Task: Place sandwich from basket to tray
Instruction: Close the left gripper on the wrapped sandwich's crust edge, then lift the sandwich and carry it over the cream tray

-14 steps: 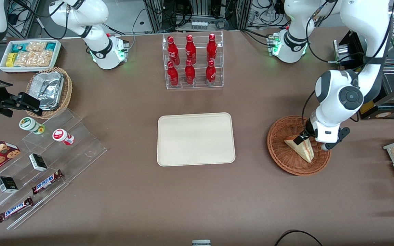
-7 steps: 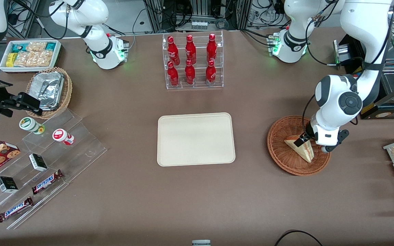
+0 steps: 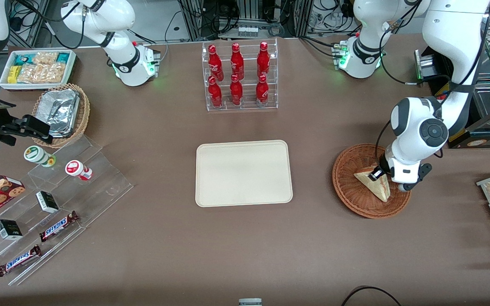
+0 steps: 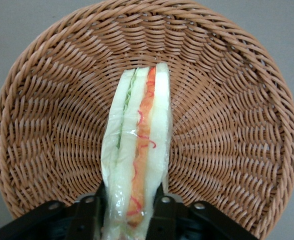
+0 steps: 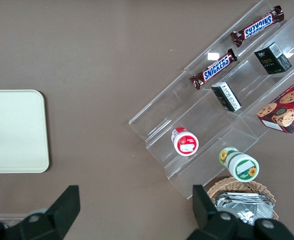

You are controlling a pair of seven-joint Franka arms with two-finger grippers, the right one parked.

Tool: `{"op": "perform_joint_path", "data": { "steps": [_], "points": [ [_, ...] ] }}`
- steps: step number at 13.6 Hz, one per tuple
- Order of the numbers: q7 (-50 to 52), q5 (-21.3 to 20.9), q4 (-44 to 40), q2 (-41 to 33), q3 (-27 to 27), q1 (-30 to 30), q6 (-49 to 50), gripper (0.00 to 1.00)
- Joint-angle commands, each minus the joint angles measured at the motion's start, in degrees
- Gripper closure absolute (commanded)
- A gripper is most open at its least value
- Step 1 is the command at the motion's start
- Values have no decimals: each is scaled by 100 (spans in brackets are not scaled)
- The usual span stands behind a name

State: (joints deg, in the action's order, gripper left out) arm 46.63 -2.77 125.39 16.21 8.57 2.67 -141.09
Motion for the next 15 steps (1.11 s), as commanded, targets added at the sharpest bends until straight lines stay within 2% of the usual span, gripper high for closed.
{"op": "perform_joint_path", "data": {
  "steps": [1,4,6,11,15],
  "points": [
    [188,-110,-207,-169,92,6,325,99],
    [171,-609,-917,-372,110,-336,1668,99],
    [197,-620,-1672,-311,110,-739,2373,100],
    [224,-611,-2922,180,110,-1934,2552,100],
    [215,-646,-3723,1032,101,-2954,2701,100]
  ]
}}
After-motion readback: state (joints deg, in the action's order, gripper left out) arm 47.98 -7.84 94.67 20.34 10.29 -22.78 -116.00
